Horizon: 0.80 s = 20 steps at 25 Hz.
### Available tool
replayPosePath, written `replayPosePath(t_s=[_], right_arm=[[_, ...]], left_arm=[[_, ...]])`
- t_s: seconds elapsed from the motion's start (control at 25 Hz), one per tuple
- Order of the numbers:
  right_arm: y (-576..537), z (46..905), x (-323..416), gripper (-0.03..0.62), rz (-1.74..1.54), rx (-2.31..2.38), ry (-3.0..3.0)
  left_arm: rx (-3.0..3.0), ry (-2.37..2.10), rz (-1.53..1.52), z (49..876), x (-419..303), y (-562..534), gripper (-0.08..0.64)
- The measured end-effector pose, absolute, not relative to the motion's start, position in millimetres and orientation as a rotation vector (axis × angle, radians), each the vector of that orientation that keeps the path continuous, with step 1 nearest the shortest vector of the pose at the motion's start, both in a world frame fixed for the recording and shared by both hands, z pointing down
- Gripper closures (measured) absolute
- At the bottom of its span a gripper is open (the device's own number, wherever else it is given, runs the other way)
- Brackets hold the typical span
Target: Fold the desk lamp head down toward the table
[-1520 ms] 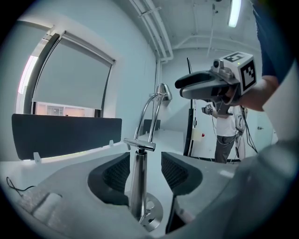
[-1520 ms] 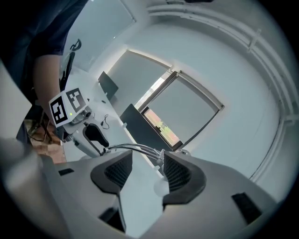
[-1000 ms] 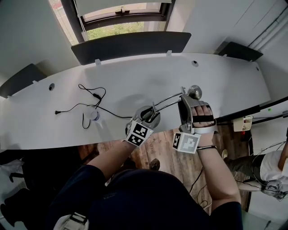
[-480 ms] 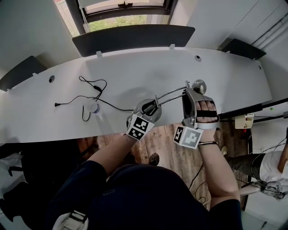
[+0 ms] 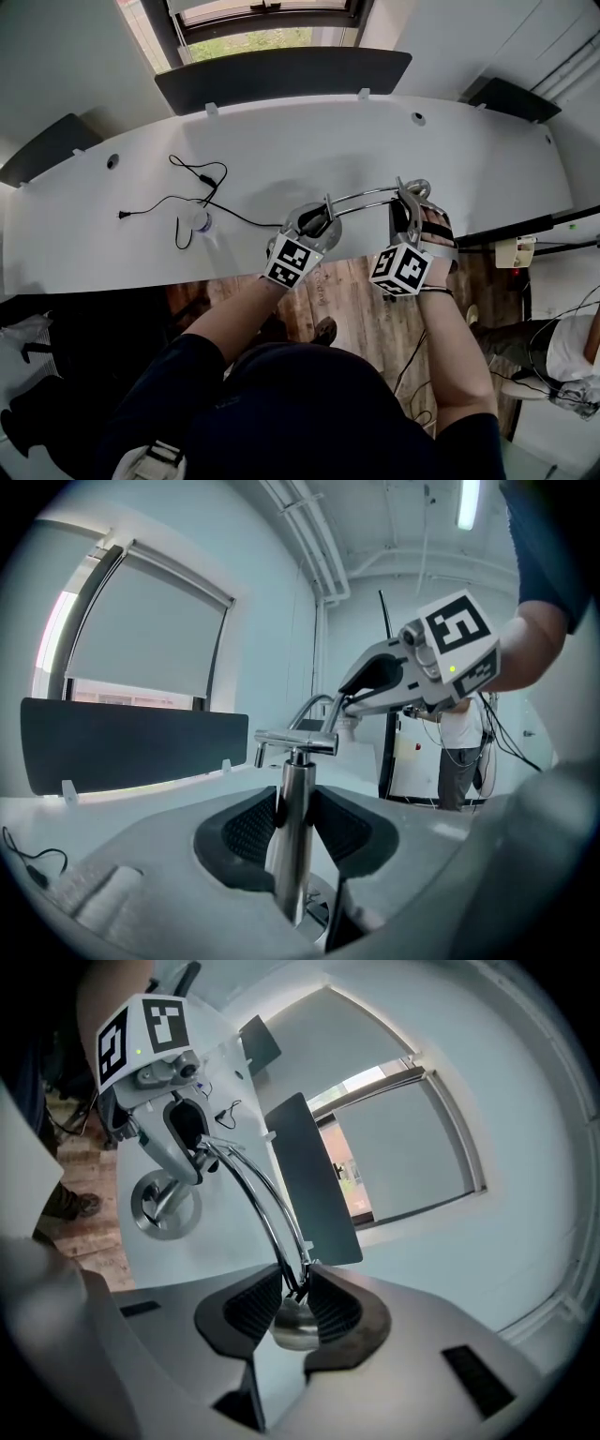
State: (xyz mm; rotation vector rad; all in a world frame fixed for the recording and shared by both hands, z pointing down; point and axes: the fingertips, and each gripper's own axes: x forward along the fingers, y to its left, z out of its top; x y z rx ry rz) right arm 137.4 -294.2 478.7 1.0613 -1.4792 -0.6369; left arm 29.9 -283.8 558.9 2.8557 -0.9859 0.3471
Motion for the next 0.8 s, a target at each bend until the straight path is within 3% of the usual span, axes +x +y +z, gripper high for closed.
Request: replayPosePath(t_s=[0.8], right_arm=[[-294, 574, 137, 0.510, -0.128, 1.188, -1.747]], left_arm=[[2.841, -0.969, 0.263, 560, 28, -285, 0.434]])
